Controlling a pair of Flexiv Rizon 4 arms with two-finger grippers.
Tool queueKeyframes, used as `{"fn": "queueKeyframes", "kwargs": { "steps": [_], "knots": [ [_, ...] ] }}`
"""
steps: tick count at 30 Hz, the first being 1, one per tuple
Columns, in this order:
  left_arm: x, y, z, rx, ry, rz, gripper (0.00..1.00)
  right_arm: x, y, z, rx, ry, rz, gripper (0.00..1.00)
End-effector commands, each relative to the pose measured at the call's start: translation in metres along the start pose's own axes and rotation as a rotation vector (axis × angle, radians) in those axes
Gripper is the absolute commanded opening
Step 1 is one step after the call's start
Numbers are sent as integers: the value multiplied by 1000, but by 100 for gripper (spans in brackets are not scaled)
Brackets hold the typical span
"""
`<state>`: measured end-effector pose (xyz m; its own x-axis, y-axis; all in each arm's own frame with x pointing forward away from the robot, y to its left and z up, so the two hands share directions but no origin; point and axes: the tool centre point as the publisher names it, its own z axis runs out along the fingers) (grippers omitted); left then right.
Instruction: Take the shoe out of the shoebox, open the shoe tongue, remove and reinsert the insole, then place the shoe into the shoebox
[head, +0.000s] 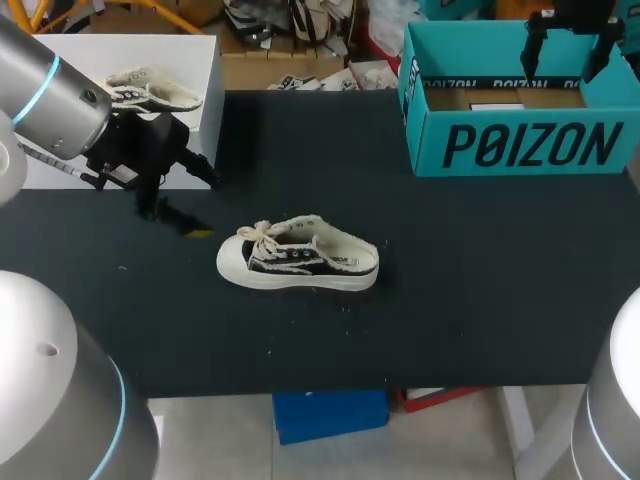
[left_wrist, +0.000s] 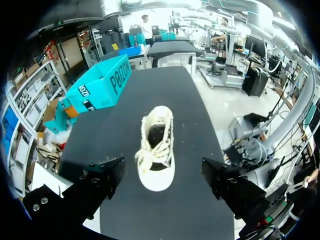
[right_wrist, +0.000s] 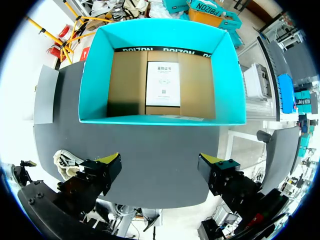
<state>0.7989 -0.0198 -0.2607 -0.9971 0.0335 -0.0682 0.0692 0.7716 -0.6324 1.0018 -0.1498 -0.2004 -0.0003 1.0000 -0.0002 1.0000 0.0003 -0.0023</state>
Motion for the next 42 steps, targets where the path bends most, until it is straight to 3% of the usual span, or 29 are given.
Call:
{"fn": "queueKeyframes", "kwargs": {
  "steps": [1, 10, 13, 17, 20, 34, 38, 42],
  "knots": [
    [-12, 1, 9, 5, 16, 1, 100, 0, 0, 0, 0, 0, 0, 100],
    [-13, 1, 10, -5, 13, 2, 100, 0, 0, 0, 0, 0, 0, 100],
    [-13, 1, 10, -5, 13, 2, 100, 11, -14, -3, -79, -22, -176, 100],
    [-13, 1, 10, -5, 13, 2, 100, 29, -49, -4, -178, -60, -485, 100],
    [-13, 1, 10, -5, 13, 2, 100, 37, -85, -6, -132, -103, -720, 100],
    [-13, 1, 10, -5, 13, 2, 100, 37, -85, -6, -132, -103, -720, 100],
    [-13, 1, 10, -5, 13, 2, 100, 51, -77, 0, -150, -36, -814, 100],
    [-13, 1, 10, -5, 13, 2, 100, 68, -82, 9, -134, 24, -896, 100]
  ]
}}
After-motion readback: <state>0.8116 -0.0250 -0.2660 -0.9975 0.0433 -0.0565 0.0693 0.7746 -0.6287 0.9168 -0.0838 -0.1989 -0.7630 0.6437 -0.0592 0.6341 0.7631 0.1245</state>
